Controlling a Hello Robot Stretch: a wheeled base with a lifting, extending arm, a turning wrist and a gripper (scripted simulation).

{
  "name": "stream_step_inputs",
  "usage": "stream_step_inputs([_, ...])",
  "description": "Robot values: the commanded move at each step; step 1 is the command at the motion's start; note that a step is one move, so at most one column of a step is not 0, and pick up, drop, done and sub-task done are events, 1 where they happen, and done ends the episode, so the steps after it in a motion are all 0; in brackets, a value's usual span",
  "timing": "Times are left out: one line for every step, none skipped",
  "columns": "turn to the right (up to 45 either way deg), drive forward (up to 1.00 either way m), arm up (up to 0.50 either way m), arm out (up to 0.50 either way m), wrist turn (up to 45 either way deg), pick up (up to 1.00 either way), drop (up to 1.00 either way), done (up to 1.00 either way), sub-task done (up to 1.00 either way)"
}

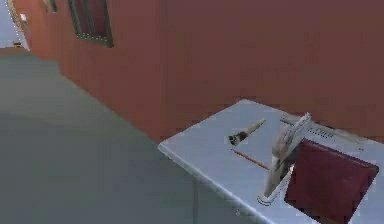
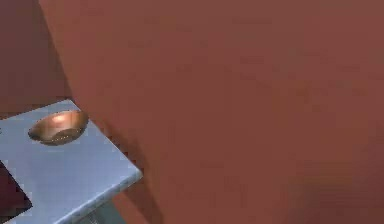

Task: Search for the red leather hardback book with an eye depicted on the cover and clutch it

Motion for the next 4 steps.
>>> stream_step_inputs([-45.0,0.00,0.00,0.00,0.0,0.00,0.00,0.00,0.00])
stream_step_inputs([-12.0,0.00,0.00,0.00,0.0,0.00,0.00,0.00,0.00])
stream_step_inputs([0.0,0.35,0.00,0.00,0.0,0.00,0.00,0.00,0.00])
stream_step_inputs([27.0,0.00,0.00,0.00,0.0,0.00,0.00,0.00,0.00])
